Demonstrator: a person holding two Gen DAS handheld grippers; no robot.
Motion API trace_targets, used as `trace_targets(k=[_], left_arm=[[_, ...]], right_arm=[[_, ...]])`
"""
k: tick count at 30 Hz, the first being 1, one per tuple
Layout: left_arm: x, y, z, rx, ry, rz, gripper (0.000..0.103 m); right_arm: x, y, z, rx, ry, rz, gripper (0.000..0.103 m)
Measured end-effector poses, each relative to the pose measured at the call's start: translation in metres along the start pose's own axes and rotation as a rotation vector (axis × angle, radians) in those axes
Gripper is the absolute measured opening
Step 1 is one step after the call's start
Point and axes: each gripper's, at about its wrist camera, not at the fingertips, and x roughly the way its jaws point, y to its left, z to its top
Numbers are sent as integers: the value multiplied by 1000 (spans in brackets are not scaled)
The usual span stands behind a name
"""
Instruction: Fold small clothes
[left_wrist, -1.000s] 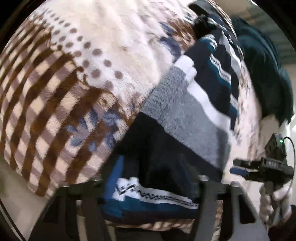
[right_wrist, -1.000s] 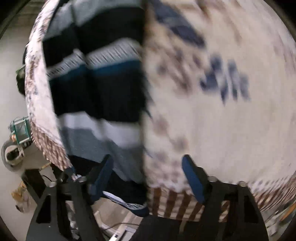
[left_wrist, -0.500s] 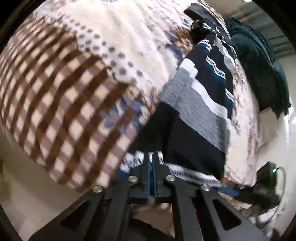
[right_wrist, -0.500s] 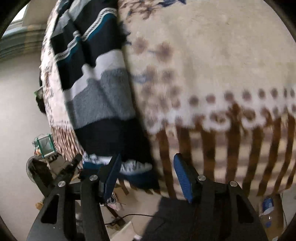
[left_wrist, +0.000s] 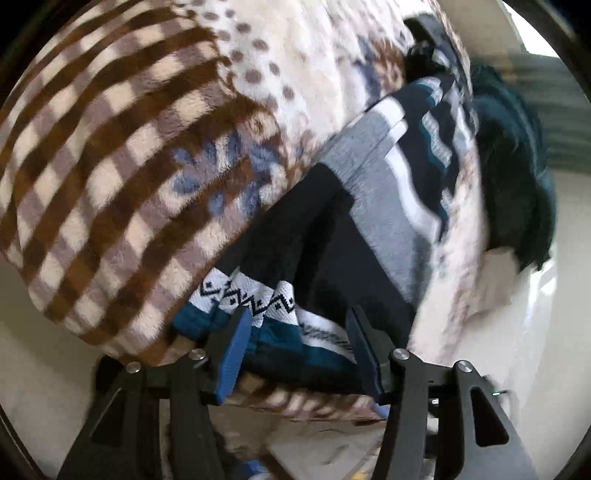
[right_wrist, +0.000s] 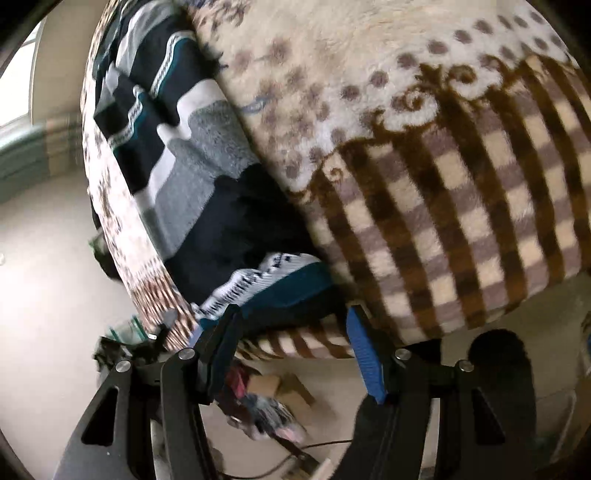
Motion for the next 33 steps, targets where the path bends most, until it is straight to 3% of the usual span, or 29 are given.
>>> trace_targets(k=[1, 2, 7, 11, 17, 21, 26, 29, 30, 31, 33], left_arm=[[3, -3, 0, 45, -11, 36, 31], [5, -6, -1, 82, -14, 85, 3], [-23, -16, -5, 196, -89, 92, 2], [-45, -6, -3, 210, -109, 98, 2], [-39, 4, 10, 233, -81, 100, 2], [-43, 4, 8, 240, -79, 95, 2], [-46, 3, 6, 227, -74, 88, 2], [-47, 3, 7, 241, -74, 95, 2], [-47, 3, 7, 245, -74, 99, 2], [-48, 3, 6, 248, -78, 104, 2], [-47, 4, 5, 262, -72, 123, 2]], right_arm=[[4, 5, -3, 7, -9, 0, 61], [7, 10, -6, 6, -19, -6, 61], [16, 19, -9, 1, -47, -49, 59], [10, 23, -14, -3, -65, -59, 59], [6, 29, -19, -104, -54, -138, 59], [19, 52, -28, -297, -41, -254, 59], [52, 87, -52, -626, -60, -458, 59], [73, 95, -58, -708, -117, -558, 58], [73, 96, -58, -702, -155, -557, 46], [71, 97, -59, -691, -212, -550, 20], [64, 99, -61, -685, -282, -542, 11]])
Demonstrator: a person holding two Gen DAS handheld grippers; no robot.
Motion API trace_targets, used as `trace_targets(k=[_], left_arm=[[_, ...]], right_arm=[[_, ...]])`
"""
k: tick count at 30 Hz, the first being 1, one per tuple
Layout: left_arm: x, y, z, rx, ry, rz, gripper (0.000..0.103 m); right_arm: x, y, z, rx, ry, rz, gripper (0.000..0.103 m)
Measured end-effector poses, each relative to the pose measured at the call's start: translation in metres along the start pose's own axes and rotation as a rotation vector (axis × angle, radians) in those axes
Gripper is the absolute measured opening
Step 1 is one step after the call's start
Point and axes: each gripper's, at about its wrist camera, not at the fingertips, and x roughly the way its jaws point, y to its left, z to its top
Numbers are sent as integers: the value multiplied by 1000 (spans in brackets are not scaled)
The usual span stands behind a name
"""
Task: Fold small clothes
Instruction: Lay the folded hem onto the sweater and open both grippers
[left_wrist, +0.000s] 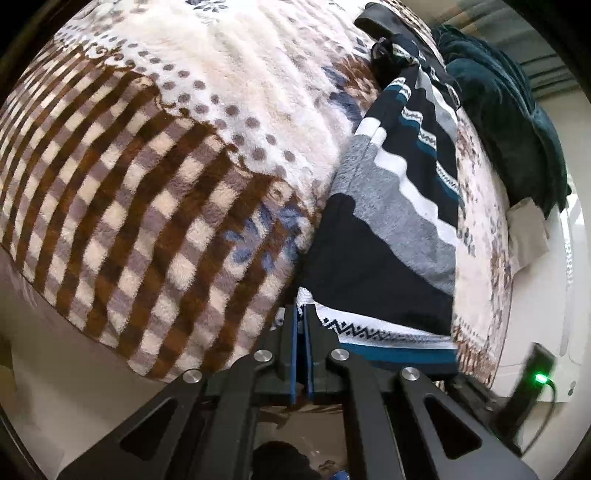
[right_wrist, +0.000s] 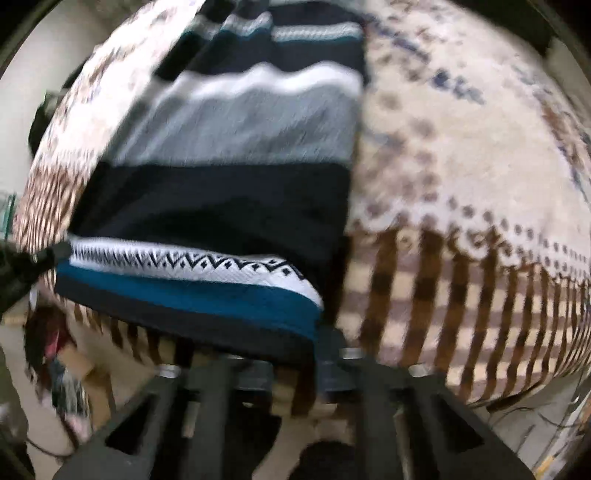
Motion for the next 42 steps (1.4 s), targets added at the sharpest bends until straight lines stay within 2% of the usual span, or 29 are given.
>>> trace_targets(k=[2, 5, 7, 10, 14, 15, 16, 18, 19, 20, 24, 27, 30, 33, 35, 37, 42], left_arm=[[4, 1, -3, 4, 6, 12, 2], [23, 6, -8, 19, 40, 58, 2], [35, 14, -9, 10, 61, 65, 3], [38, 21, -6, -19, 84, 46, 6], [19, 18, -5, -36, 96, 6, 9], [14, 16, -4, -36, 90, 11, 22], [7, 14, -3, -35, 84, 24, 31], [-3, 9, 2, -33, 57, -22, 58], [-4, 7, 6, -33, 48, -32, 62], [-6, 4, 10, -34, 39, -38, 64], [-12, -17, 38, -35, -4, -82, 64], [-20, -46, 73, 7, -47, -96, 64], [-23, -78, 122, 35, -71, -130, 64], [-24, -110, 173, 69, -97, -166, 64], [-20, -130, 208, 90, -109, -165, 64], [-8, -150, 250, 106, -114, -161, 64], [40, -191, 339, 151, -108, -89, 64]], right_arm=[[-18, 1, -6, -9, -93, -68, 9], [-26, 6, -20, -63, -120, -124, 8], [-15, 9, -29, -117, -82, -148, 8], [-3, 2, -31, -109, -38, -118, 8], [5, -19, -19, -38, 62, -26, 12], [4, -26, -17, -7, 91, 16, 19], [2, -34, -15, 33, 125, 58, 22], [-8, -51, -15, 112, 152, 130, 23], [-12, -58, -15, 132, 156, 158, 24], [-18, -64, -16, 157, 154, 173, 27], [-39, -86, -20, 266, 111, 204, 50], [-52, -97, -16, 328, 86, 209, 52], [-67, -102, 14, 374, 72, 186, 52], [-93, -111, 62, 449, 1, 258, 52], [-114, -116, 95, 466, -59, 273, 53], [-125, -122, 129, 470, -112, 292, 65], [-95, -135, 233, 446, -129, 307, 65]])
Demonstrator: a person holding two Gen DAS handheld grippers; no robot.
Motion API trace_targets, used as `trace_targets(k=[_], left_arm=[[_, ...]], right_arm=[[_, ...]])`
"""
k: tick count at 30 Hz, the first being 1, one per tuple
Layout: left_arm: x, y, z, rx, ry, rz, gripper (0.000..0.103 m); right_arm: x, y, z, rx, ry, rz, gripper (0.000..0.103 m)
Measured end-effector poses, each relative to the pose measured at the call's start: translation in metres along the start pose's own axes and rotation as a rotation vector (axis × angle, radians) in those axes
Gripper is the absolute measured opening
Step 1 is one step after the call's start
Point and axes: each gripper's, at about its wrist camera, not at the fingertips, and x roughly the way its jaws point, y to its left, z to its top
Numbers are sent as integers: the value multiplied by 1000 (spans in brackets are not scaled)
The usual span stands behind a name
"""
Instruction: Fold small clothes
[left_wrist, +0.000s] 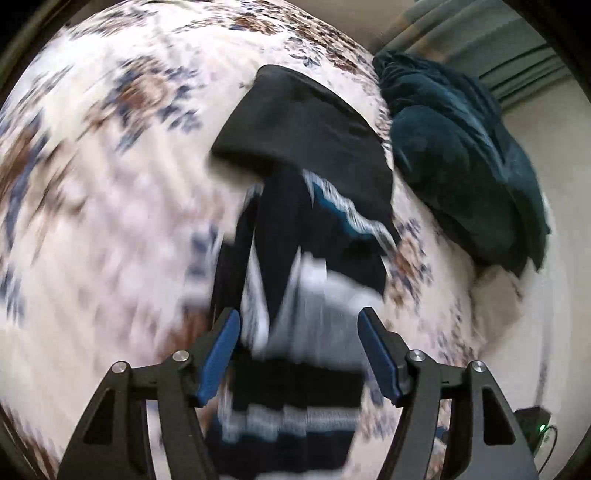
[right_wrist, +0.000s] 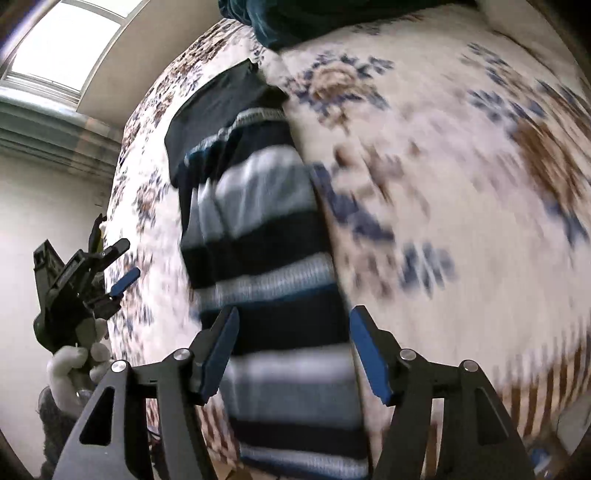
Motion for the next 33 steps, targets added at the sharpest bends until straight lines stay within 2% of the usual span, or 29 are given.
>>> trace_targets(k=[3, 7, 9, 11, 13, 14, 15, 16, 17, 19, 22, 24, 26, 28, 29, 31, 33], left_arm=[[52, -11, 47, 16, 31, 45, 64], [114, -21, 88, 46, 89, 66, 64], [146, -21, 100, 54, 141, 93, 64], [164, -16, 104, 69, 161, 115, 62], [168, -10, 103, 112, 133, 137, 43], [167, -7, 102, 130, 122, 146, 19], [163, 1, 100, 138, 107, 160, 13], [159, 9, 99, 127, 98, 150, 13], [157, 16, 99, 114, 91, 147, 13], [156, 28, 100, 104, 98, 152, 13], [151, 34, 104, 81, 105, 139, 14], [141, 37, 108, 13, 118, 60, 17], [115, 43, 101, -59, 102, -23, 24], [89, 46, 88, -77, 60, -51, 32], [76, 47, 79, -78, 41, -47, 37], [58, 47, 58, -78, 24, -54, 38], [58, 44, 39, -72, 65, -40, 38]], right_arm=[[43, 4, 76, -19, 5, 16, 65], [119, -9, 174, 29, 50, 21, 65], [148, -14, 206, 56, 81, 47, 65], [176, -14, 237, 60, 99, 96, 65], [205, -14, 260, 61, 137, 114, 65], [221, -17, 269, 82, 166, 142, 64], [232, -19, 274, 99, 187, 184, 51], [242, -19, 279, 103, 203, 210, 20], [245, -17, 282, 99, 198, 228, 8], [244, -16, 288, 90, 164, 234, 6], [242, -21, 299, 94, 120, 195, 6], [247, -22, 301, 96, 134, 176, 5], [245, -13, 297, 37, 146, 125, 6], [237, -4, 294, -5, 158, 114, 10], [231, -1, 290, -10, 159, 121, 14], [212, 0, 282, -23, 136, 138, 49], [198, -2, 272, -29, 117, 152, 53]])
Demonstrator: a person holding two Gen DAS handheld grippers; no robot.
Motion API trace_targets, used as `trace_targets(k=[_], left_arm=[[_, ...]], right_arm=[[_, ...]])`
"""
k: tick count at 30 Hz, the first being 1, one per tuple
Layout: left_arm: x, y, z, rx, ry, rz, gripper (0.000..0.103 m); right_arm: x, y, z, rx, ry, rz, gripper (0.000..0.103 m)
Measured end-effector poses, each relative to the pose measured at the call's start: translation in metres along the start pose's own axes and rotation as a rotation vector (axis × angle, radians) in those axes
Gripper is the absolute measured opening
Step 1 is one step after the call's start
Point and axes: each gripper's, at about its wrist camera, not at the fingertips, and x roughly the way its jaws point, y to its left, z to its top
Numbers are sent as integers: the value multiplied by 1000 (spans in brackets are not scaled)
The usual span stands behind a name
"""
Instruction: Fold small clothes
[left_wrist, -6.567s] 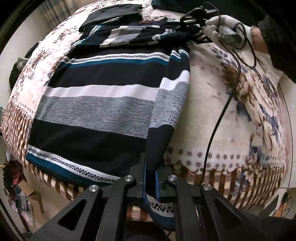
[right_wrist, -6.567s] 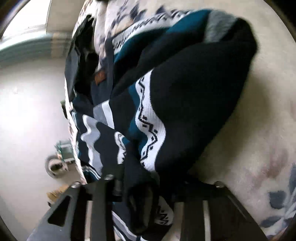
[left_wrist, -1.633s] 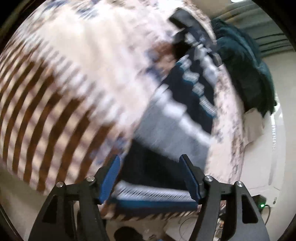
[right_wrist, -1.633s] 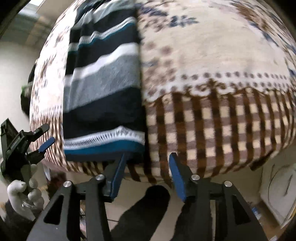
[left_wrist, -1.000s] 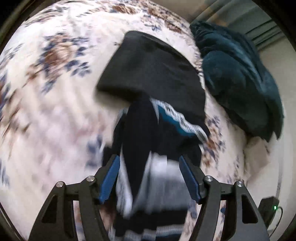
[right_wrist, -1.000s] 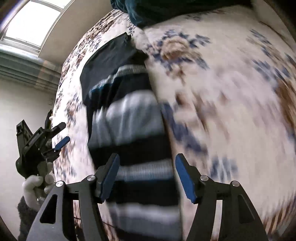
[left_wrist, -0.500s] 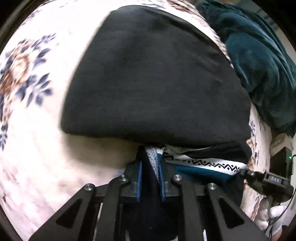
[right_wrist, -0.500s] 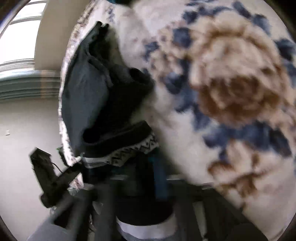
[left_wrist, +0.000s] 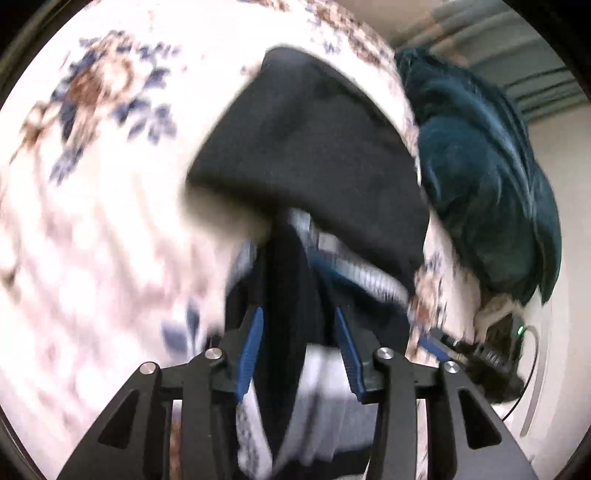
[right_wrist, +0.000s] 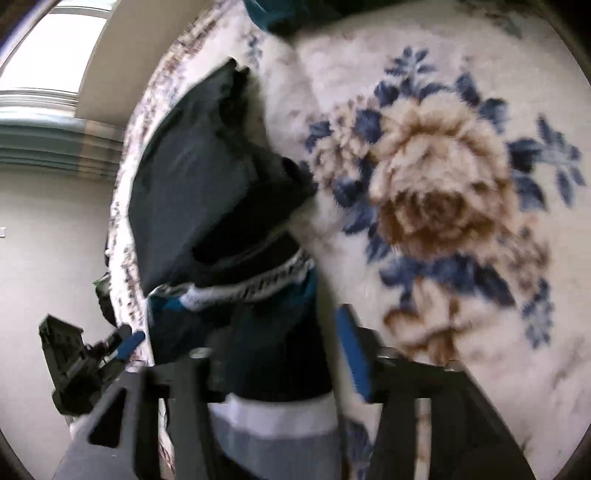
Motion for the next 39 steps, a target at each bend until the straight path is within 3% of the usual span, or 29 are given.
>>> trace_targets(k=[3, 5, 7, 9, 12, 14, 21, 23, 25, 26, 27, 28, 29, 30, 33, 34, 35, 37, 38, 39], left_arm=[[18, 1, -21, 48, 53, 80, 38], [29, 1, -27, 58, 63, 76, 36], [36, 1, -30, 100, 50, 112, 20], [34, -5, -32, 141, 30, 140, 13], [23, -5, -34, 172, 12, 183, 11], [17, 4, -33, 151, 5, 195, 10], [-2, 13, -24, 94, -18, 174, 10], [-11, 15, -25, 49, -18, 112, 11], [-24, 17, -31, -16, -34, 66, 19], [-29, 17, -37, -44, -34, 12, 28], [-32, 15, -42, -55, -32, 1, 38], [-31, 13, -47, -50, -24, -1, 42], [-28, 9, -52, -35, -9, 9, 44], [-19, 3, -59, -1, 16, 46, 44], [4, -4, -68, 83, 60, 136, 41], [9, -8, -70, 117, 46, 150, 35], [11, -11, -71, 142, 29, 178, 13], [11, -16, -72, 165, 15, 181, 12], [6, -18, -72, 174, -1, 186, 11], [2, -21, -73, 186, -18, 192, 11]], right_arm=[[-4, 1, -20, 5, 31, 32, 53], [3, 4, -31, -3, 58, 20, 53], [16, 6, -45, -2, 90, 15, 53], [25, 7, -56, 2, 115, 6, 53], [36, 14, -70, -19, 104, -25, 13], [38, 20, -74, -41, 72, -70, 8], [21, 22, -67, -61, 36, -129, 6], [15, 19, -65, -62, 47, -121, 6], [12, 17, -64, -39, 89, -68, 7], [9, 15, -64, -20, 96, -55, 8], [6, 14, -64, -17, 105, -36, 14], [5, 14, -65, -17, 119, -19, 31], [3, 14, -67, -16, 126, -20, 42], [1, 13, -70, -13, 126, -17, 50], [3, 12, -81, -18, 146, -14, 50], [6, 11, -87, -20, 151, -27, 50], [9, 11, -90, -17, 155, -34, 50], [17, 12, -97, -14, 169, -39, 50], [18, 12, -100, -20, 163, -41, 47], [19, 15, -102, -37, 150, -48, 29]])
